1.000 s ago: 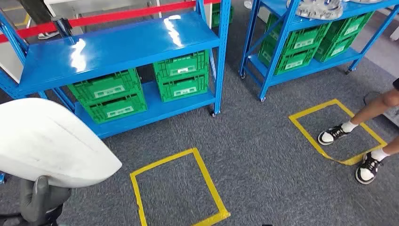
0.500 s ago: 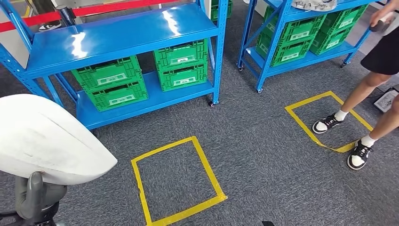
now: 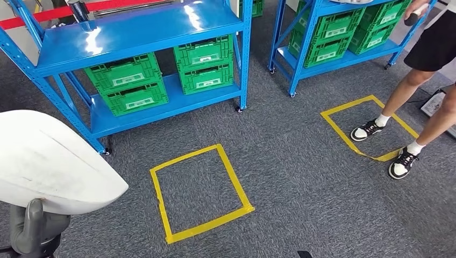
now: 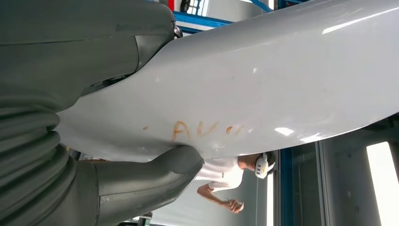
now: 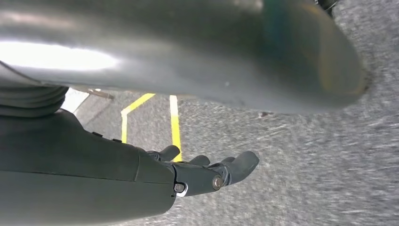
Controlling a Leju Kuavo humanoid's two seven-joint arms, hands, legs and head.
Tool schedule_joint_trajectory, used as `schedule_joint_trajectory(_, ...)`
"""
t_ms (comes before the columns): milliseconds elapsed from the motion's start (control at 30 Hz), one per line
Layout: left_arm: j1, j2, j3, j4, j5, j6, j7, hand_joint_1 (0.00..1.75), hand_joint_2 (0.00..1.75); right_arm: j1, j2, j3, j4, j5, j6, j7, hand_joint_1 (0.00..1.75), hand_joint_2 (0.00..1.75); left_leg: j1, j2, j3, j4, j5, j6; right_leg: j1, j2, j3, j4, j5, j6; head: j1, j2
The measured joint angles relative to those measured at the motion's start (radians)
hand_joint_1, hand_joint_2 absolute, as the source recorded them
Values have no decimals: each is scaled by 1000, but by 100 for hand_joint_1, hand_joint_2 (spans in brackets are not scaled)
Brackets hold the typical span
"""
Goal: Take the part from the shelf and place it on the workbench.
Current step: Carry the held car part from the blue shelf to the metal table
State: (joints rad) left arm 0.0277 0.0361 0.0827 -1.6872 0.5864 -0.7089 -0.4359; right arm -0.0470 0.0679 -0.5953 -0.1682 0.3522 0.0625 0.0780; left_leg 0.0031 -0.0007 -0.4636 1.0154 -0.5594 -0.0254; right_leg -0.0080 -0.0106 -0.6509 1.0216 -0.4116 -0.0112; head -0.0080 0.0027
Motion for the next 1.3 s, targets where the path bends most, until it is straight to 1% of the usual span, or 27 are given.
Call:
schedule_joint_trajectory(33, -1, 1, 0, -3, 4, 4, 12, 175, 175, 0, 2, -2, 0, -3, -4, 13, 0, 0, -4, 0, 9, -25, -6, 6, 0, 0, -2, -4, 11, 7, 0, 0)
schedule_joint_trajectory(100, -1, 2, 0, -8, 10, 12, 27, 175, 175, 4, 6, -10, 0, -11, -13, 33, 0, 0, -2, 3, -8, -32, 12, 21, -3, 1, -10, -6, 16, 20, 0, 0)
schedule_joint_trajectory(133, 2, 6, 0, -11, 15, 15, 31, 175, 175, 6, 8, -14, 0, -15, -17, 37, 0, 0, 0, 5, -18, -34, 25, 30, -3, 3, -19, 9, -7, 26, 1, 0)
schedule_joint_trajectory(167, 5, 11, 0, -13, 25, 17, 32, 175, 175, 8, 10, -17, 0, -19, -19, 38, 0, 0, 3, 8, -30, -35, 38, 37, -5, 4, -32, 44, -51, 30, 2, 0)
schedule_joint_trajectory(233, 18, 27, 0, -15, 52, 17, 31, 175, 175, 11, 16, -25, 0, -34, -22, 32, 0, 0, 2, 12, -59, -32, 63, 44, -6, 6, -62, 170, -157, 38, 5, 0)
schedule_joint_trajectory(267, 26, 34, 0, -13, 64, 17, 31, 175, 175, 11, 19, -30, 0, -44, -23, 27, 0, 0, 1, 13, -76, -29, 75, 44, -7, 6, -72, 234, -185, 41, 5, 0)
schedule_joint_trajectory(300, 33, 41, 0, -9, 73, 16, 32, 175, 175, 12, 22, -37, 0, -51, -24, 22, 0, 0, 1, 14, -94, -25, 86, 43, -8, 6, -71, 277, -188, 43, 6, 0)
schedule_joint_trajectory(333, 39, 47, 0, -6, 79, 15, 32, 175, 175, 12, 25, -43, 0, -57, -24, 19, 0, 0, 2, 15, -113, -21, 96, 41, -9, 6, -55, 287, -169, 44, 6, 0)
schedule_joint_trajectory(367, 43, 52, 0, -3, 82, 15, 33, 175, 175, 11, 27, -47, 0, -59, -24, 16, 0, 0, 2, 15, -131, -15, 106, 38, -10, 6, -21, 259, -140, 45, 6, 0)
schedule_joint_trajectory(400, 46, 56, 0, -1, 83, 15, 33, 175, 175, 11, 29, -50, 0, -60, -24, 16, 0, 0, 3, 14, -148, -9, 115, 33, -11, 6, 30, 201, -119, 44, 6, 0)
schedule_joint_trajectory(467, 48, 63, 0, 1, 83, 15, 37, 175, 175, 10, 34, -53, 0, -53, -21, 19, 0, 0, 2, 14, -173, 3, 130, 21, -10, 8, 136, 51, -126, 36, 7, 0)
schedule_joint_trajectory(500, 49, 67, 0, 1, 81, 17, 40, 175, 175, 10, 37, -53, 0, -46, -19, 24, 0, 0, 1, 14, -179, 6, 139, 15, -7, 10, 166, 0, -139, 29, 8, 0)
schedule_joint_trajectory(567, 52, 76, -1, 1, 75, 23, 46, 175, 175, 11, 42, -53, 0, -32, -15, 32, 0, 0, 1, 16, -186, 2, 156, 2, -3, 13, 171, -28, -145, 12, 8, 0)
schedule_joint_trajectory(633, 55, 90, -2, 4, 65, 27, 39, 175, 175, 12, 45, -53, 0, -26, -17, 30, 0, 0, 4, 13, -200, 17, 139, -10, -5, 11, 157, -31, -131, -6, 8, 0)
schedule_joint_trajectory(667, 55, 98, -2, 7, 59, 28, 30, 175, 175, 13, 46, -53, 0, -25, -19, 25, 0, 0, 5, 11, -213, 49, 108, -16, -7, 9, 150, -33, -124, -15, 7, 0)
schedule_joint_trajectory(733, 51, 109, -3, 22, 47, 28, 10, 175, 175, 13, 45, -53, 0, -25, -27, 16, 0, 0, 6, 8, -249, 167, 25, -23, -6, 7, 135, -32, -110, -25, 6, 0)
schedule_joint_trajectory(767, 49, 111, -4, 32, 43, 28, 1, 175, 175, 12, 44, -54, 0, -27, -31, 10, 0, 0, 7, 7, -263, 229, -2, -25, -5, 7, 126, -32, -103, -27, 6, 0)
schedule_joint_trajectory(800, 48, 111, -6, 41, 40, 27, -8, 175, 175, 12, 43, -56, 0, -31, -36, 4, 0, 0, 7, 7, -266, 269, -11, -26, -4, 7, 117, -30, -97, -27, 6, 0)
schedule_joint_trajectory(833, 48, 111, -7, 47, 37, 25, -19, 175, 175, 12, 41, -58, 0, -33, -39, -2, 0, 0, 7, 7, -253, 274, -1, -24, -3, 7, 110, -28, -92, -27, 6, 0)
schedule_joint_trajectory(867, 48, 110, -9, 51, 32, 23, -32, 175, 175, 12, 39, -60, 0, -32, -41, -7, 0, 0, 6, 6, -221, 241, 21, -21, -2, 7, 104, -25, -89, -26, 6, 0)
schedule_joint_trajectory(933, 48, 104, -11, 51, 21, 20, -56, 175, 175, 13, 33, -62, 0, -18, -38, -11, 0, 0, 3, 5, -124, 105, 53, -9, 0, 8, 97, -20, -84, -21, 7, 0)
schedule_joint_trajectory(1000, 54, 92, -12, 37, 13, 25, -67, 175, 175, 12, 25, -62, 0, 5, -30, -12, 0, 0, -3, 4, -60, 6, 53, 3, 1, 8, 92, -17, -78, -11, 7, 0)
schedule_joint_trajectory(1067, 65, 73, -11, 16, 4, 29, -68, 175, 175, 12, 17, -60, 0, 26, -22, -14, 0, 0, -7, 3, -54, -17, 47, 12, 1, 7, 88, -18, -71, 2, 7, 0)
schedule_joint_trajectory(1133, 71, 52, -7, -1, -1, 29, -67, 175, 175, 12, 9, -57, 0, 41, -17, -15, 0, 0, -1, 1, -58, -26, 54, 25, 0, 6, 81, -5, -81, 13, 8, 0)
schedule_joint_trajectory(1200, 73, 32, 0, -9, -2, 28, -67, 175, 175, 12, 2, -53, 0, 54, -17, -13, 0, 0, 4, -4, -64, -31, 64, 37, -1, 8, 45, 79, -137, 22, 10, 0)
schedule_joint_trajectory(1267, 74, 13, 6, -11, -5, 25, -64, 175, 175, 12, -2, -48, 0, 61, -17, -8, 0, 0, 4, -12, -78, -25, 70, 41, -2, 9, -12, 214, -206, 29, 12, 0)
schedule_joint_trajectory(1300, 74, 6, 7, -11, -7, 23, -62, 175, 175, 12, -5, -46, 0, 63, -17, -8, 0, 0, 4, -18, -85, -20, 72, 41, -3, 9, -28, 258, -220, 31, 12, 0)
